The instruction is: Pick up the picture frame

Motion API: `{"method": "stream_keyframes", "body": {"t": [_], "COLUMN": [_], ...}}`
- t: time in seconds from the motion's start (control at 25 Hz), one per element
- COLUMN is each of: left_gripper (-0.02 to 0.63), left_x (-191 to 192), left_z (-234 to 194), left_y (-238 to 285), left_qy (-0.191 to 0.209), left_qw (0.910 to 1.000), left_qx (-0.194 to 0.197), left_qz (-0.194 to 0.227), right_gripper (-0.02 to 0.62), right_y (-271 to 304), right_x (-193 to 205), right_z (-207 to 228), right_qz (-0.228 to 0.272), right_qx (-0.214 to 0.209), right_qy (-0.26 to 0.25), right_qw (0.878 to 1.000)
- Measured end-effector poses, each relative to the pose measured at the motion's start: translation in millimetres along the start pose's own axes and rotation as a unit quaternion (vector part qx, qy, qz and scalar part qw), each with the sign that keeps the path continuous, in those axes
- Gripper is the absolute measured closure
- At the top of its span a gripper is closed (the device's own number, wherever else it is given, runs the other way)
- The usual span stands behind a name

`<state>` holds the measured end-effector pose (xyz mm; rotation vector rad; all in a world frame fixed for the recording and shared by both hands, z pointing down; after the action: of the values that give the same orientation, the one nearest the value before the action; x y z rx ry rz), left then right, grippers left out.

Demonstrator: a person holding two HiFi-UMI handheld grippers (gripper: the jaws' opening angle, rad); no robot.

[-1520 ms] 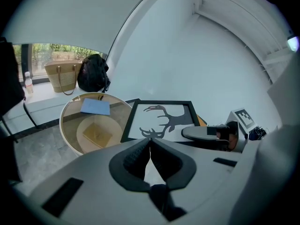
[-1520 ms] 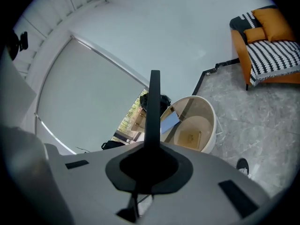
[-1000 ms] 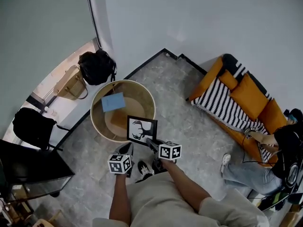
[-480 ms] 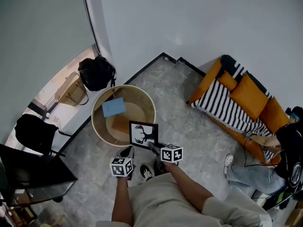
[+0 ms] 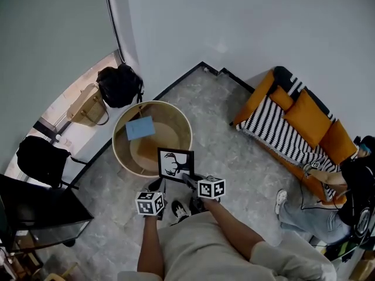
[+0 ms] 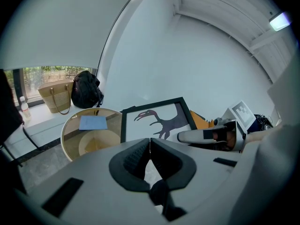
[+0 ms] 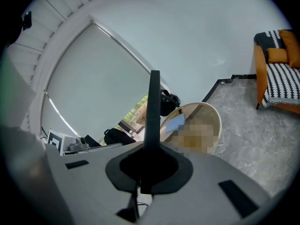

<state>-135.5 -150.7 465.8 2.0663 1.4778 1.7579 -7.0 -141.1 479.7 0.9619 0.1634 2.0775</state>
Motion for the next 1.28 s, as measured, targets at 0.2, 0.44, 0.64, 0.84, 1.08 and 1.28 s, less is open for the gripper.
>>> {"method": "stream_keyframes", "body": {"t": [0.2, 0.44, 0.64, 0.84, 1.08, 1.28], "left_gripper": [0.584, 0.584, 0.584, 0.584, 0.584, 0.584], "left_x": [-2.2, -3.7, -1.8, -1.1, -2.3, -4.1], "left_z": [1.9, 2.1, 4.9, 10.4, 22.4, 24.9], "left_y": [-3.3, -4.8, -1.3, 2.1, 7.3, 6.8], "left_qy": [0.0, -0.004, 0.003, 0.009, 0.024, 0.028], "left_qw": [1.0, 0.9999, 1.0, 1.0, 0.9997, 0.9996], "left_qx": [-0.002, -0.008, -0.003, 0.001, 0.009, 0.009], "left_qz": [0.004, 0.008, 0.005, 0.0, -0.004, -0.005], "right_gripper": [0.555, 0.554, 0.554, 0.555, 0.554, 0.554], "right_y": [-1.5, -3.2, -3.4, -8.4, -17.4, -19.6], "right_x": [-1.1, -1.6, 0.9, 2.9, 0.7, 0.4], "right_z": [-2.5, -4.5, -2.5, -0.7, 4.4, 3.4], "right_qz": [-0.001, -0.003, -0.005, -0.005, 0.003, 0.003], "right_qx": [-0.002, -0.01, -0.011, -0.008, -0.008, -0.011], "right_qy": [-0.001, -0.004, -0.005, -0.008, -0.003, -0.002], "right_qw": [1.0, 1.0, 1.0, 1.0, 1.0, 1.0]}}
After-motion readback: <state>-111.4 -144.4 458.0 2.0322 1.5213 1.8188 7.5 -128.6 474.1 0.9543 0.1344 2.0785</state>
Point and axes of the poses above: the fingertips, and each gripper's own axes: y forward along the fingers, z to its right, x out of its underside, the point moved 3 cm from there along -y, backward along the fingers, and after that the axes turned 2 degrees about -x, right-handed, at the moved point
